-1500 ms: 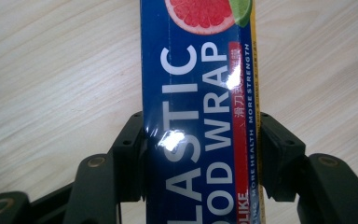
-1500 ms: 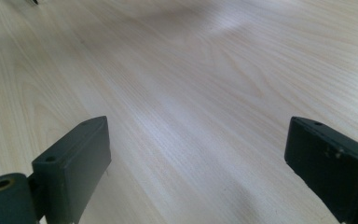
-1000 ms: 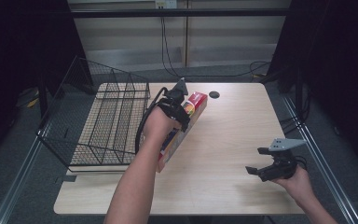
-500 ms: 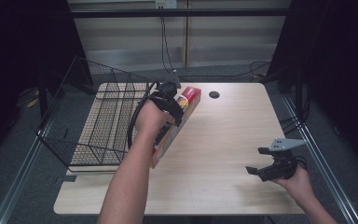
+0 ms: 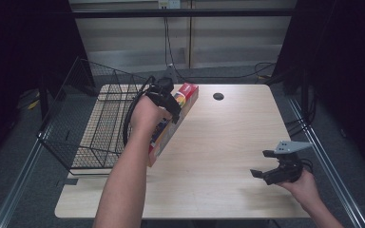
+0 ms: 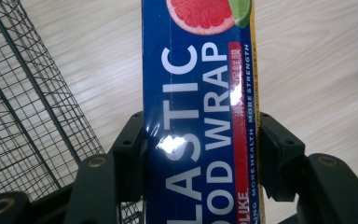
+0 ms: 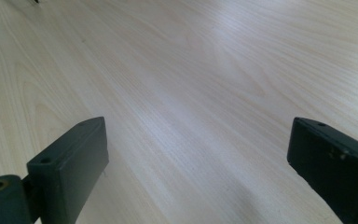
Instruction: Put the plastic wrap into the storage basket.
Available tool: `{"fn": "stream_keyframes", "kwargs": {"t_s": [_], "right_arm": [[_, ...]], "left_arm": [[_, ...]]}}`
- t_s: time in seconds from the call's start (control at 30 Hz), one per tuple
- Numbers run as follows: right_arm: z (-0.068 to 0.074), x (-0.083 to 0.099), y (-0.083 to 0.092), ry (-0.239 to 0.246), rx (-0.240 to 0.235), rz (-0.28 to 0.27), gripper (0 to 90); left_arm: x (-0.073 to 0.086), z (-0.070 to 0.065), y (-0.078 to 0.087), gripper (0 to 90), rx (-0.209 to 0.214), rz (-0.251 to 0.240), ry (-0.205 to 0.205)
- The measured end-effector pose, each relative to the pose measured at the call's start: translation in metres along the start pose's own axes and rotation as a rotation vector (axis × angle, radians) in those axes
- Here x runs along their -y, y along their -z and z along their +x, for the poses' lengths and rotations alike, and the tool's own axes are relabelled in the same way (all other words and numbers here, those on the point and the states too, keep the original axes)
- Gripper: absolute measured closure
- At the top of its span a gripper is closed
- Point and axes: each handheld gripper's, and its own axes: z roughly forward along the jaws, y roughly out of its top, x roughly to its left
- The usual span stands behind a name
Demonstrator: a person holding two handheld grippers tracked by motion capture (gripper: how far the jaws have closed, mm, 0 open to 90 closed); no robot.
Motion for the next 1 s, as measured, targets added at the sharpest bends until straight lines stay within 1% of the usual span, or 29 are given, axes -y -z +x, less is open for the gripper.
{"fn": "stream_keyframes", "kwargs": {"t_s": [0.07, 0.1, 0.13, 0.23, 0.3, 0.33, 0.37, 0.4, 0.47, 0.57, 0.6, 0.67, 0.73, 0.77, 0.8, 0.93, 0.97, 1.0], "right_arm": [[0.0, 0.0, 0.001, -0.003, -0.001, 0.0, 5.2], [0.0, 0.0, 0.001, -0.003, -0.002, 0.001, 5.1], [0.0, 0.0, 0.0, 0.002, 0.002, 0.001, 5.0], [0.0, 0.0, 0.0, 0.002, 0.003, -0.001, 4.9], [0.0, 0.0, 0.0, 0.001, 0.002, -0.001, 4.9], [0.0, 0.0, 0.0, 0.001, 0.002, -0.001, 4.9], [0.0, 0.0, 0.0, 0.001, 0.002, -0.002, 4.9], [0.0, 0.0, 0.0, 0.001, 0.002, -0.002, 4.9], [0.0, 0.0, 0.0, 0.0, 0.0, -0.001, 4.9], [0.001, 0.0, -0.001, 0.0, -0.003, 0.003, 4.9], [0.001, 0.0, -0.001, 0.0, -0.003, 0.003, 4.9], [0.001, 0.0, -0.001, 0.0, -0.003, 0.004, 5.0], [0.001, 0.0, -0.001, -0.001, -0.001, 0.003, 5.0], [0.001, 0.0, 0.0, -0.005, -0.006, 0.004, 5.0], [0.001, 0.0, -0.001, -0.001, -0.001, 0.003, 5.0], [0.001, 0.0, -0.001, -0.001, -0.004, 0.004, 5.1], [0.001, 0.0, -0.001, 0.0, -0.004, 0.004, 5.2], [0.001, 0.0, -0.001, 0.0, -0.004, 0.004, 5.2]], "left_arm": [[0.0, 0.002, 0.003, 44.4, 0.001, -0.004, 0.004], [0.001, 0.003, 0.005, 44.4, 0.001, 0.003, 0.008], [0.001, 0.004, 0.006, 44.4, 0.005, -0.012, 0.021], [0.002, 0.008, 0.011, 44.4, -0.007, -0.005, 0.025], [0.003, 0.01, 0.013, 44.4, -0.007, -0.002, 0.032], [0.004, 0.011, 0.014, 44.4, -0.013, -0.008, 0.034], [0.004, 0.012, 0.016, 44.4, -0.016, 0.0, 0.034], [0.005, 0.013, 0.017, 44.4, -0.013, -0.009, 0.043], [0.006, 0.016, 0.021, 44.4, -0.01, -0.01, 0.048], [0.007, 0.019, 0.025, 44.4, -0.022, -0.014, 0.055], [0.007, 0.019, 0.025, 44.4, -0.019, -0.021, 0.068], [0.008, 0.021, 0.028, 44.4, -0.025, -0.016, 0.063], [0.009, 0.023, 0.031, 44.4, -0.02, -0.022, 0.077], [0.009, 0.024, 0.032, 44.4, -0.025, -0.021, 0.068], [0.01, 0.026, 0.034, 44.4, -0.031, -0.022, 0.083], [0.011, 0.028, 0.038, 44.4, -0.037, -0.021, 0.089], [0.012, 0.029, 0.04, 44.4, -0.04, -0.009, 0.087], [0.012, 0.029, 0.04, 44.4, -0.035, -0.022, 0.091]]}}
